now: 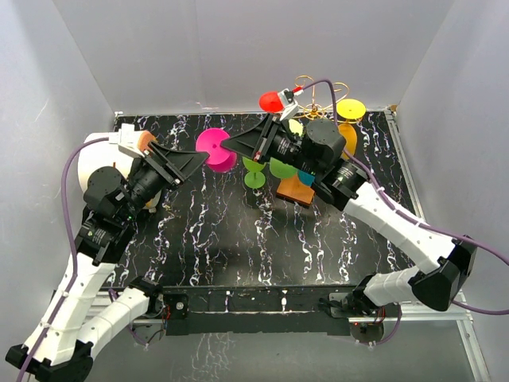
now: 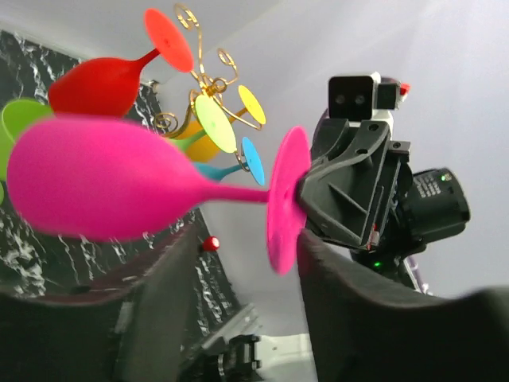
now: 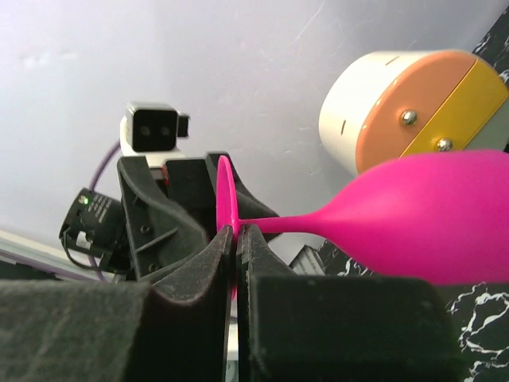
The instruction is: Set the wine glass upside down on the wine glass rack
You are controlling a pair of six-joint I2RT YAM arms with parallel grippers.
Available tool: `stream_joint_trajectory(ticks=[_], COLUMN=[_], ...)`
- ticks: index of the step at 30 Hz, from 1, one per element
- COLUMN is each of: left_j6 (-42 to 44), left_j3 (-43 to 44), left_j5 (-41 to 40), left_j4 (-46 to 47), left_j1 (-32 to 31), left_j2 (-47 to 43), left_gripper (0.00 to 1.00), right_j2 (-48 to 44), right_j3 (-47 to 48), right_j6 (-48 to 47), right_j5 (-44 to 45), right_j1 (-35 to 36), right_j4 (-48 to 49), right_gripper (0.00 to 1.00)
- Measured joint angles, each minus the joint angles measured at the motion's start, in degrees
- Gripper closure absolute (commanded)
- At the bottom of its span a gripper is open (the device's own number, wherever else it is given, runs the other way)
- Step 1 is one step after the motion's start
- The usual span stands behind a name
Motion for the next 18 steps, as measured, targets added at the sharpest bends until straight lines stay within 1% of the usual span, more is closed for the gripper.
stream_joint_trajectory(ticks=[1, 3, 7, 10, 15, 18], left_j6=[0.57, 1.84, 3.78, 5.16, 6.14, 6.16], left_j3=[0.00, 0.00, 1.20, 2.69, 2.99, 2.82], left_j5=[-0.94, -2.80, -8.20, -11.21, -12.55, -12.50], left_j4=[-1.40, -3.85, -9.44, -11.78, -13.49, -13.94], left_j1=[-0.07, -0.09, -0.09, -0.09, -0.09, -0.09], left_j2=[-0.31, -0.94, -2.43, -3.50, -5.07, -4.96], left_gripper=[0.34, 0.32, 0.31, 0.31, 0.31, 0.31], right_j2=[0.20, 0.72, 3.54, 6.97, 12.52, 16.72], right_j3=[0.00, 0.11, 3.06, 6.80, 13.20, 19.12], right_j6=[0.20, 0.46, 1.11, 2.16, 4.66, 5.01], right_j5=[-0.15, -0.44, -1.97, -3.37, -4.90, -4.94], right_j1=[-0.55, -2.01, -5.60, -9.22, -14.03, -16.13], right_j4=[0.52, 1.40, 2.08, 3.26, 4.63, 4.20], right_gripper=[1.00, 1.00, 1.00, 1.00, 1.00, 1.00])
